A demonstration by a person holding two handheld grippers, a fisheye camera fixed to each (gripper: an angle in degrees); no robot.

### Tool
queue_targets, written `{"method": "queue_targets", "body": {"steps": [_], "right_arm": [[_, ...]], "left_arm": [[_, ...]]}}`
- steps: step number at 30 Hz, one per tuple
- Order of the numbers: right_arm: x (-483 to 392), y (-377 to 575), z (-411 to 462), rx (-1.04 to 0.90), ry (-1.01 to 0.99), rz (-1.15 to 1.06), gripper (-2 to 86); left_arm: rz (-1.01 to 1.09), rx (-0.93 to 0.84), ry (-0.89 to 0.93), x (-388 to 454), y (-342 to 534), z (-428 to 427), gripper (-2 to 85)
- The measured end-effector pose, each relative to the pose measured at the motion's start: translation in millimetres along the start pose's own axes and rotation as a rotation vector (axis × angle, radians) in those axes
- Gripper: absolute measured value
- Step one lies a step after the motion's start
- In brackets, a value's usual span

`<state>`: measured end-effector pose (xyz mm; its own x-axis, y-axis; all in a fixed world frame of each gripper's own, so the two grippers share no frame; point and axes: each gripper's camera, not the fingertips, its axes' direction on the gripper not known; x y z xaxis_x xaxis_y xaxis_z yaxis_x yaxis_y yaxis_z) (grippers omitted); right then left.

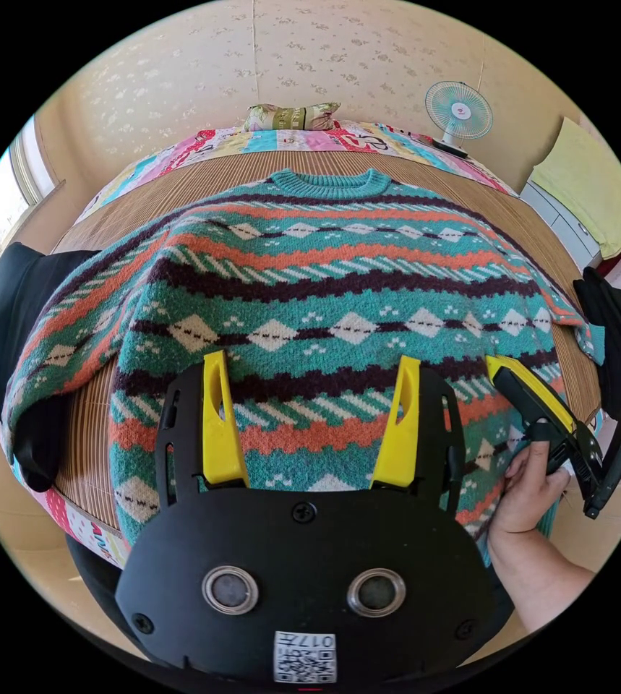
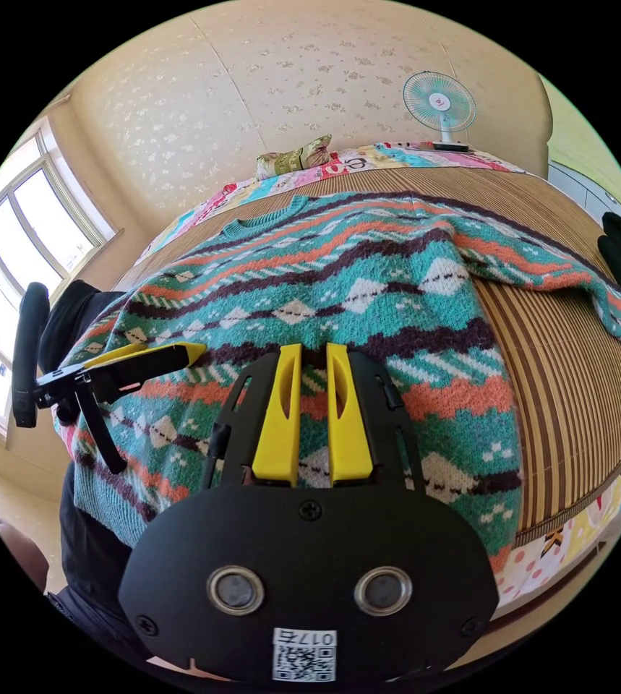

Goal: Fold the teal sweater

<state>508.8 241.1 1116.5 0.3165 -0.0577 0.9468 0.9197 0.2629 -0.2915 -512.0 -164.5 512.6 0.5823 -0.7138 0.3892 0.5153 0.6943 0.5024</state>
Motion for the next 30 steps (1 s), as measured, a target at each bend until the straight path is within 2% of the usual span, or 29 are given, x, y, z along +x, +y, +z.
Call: {"method": "queue_targets", "body": {"steps": [26,28,30], "right_arm": [[-5,8,11,-0.001,-0.004,0.003,6.2],[-5,8,11,-0.001,-0.007,0.005,6.2],[-7,9,12,0.000,-0.007,0.005,6.2]], "left_arm": [[-0.001,-0.023,0.004,61,-22,-40,29.8],[0.017,-0.033,0.045,55,-27,-51,27.8],[-0.030,0.032,0.141,27,-20,-76,20.4]]}}
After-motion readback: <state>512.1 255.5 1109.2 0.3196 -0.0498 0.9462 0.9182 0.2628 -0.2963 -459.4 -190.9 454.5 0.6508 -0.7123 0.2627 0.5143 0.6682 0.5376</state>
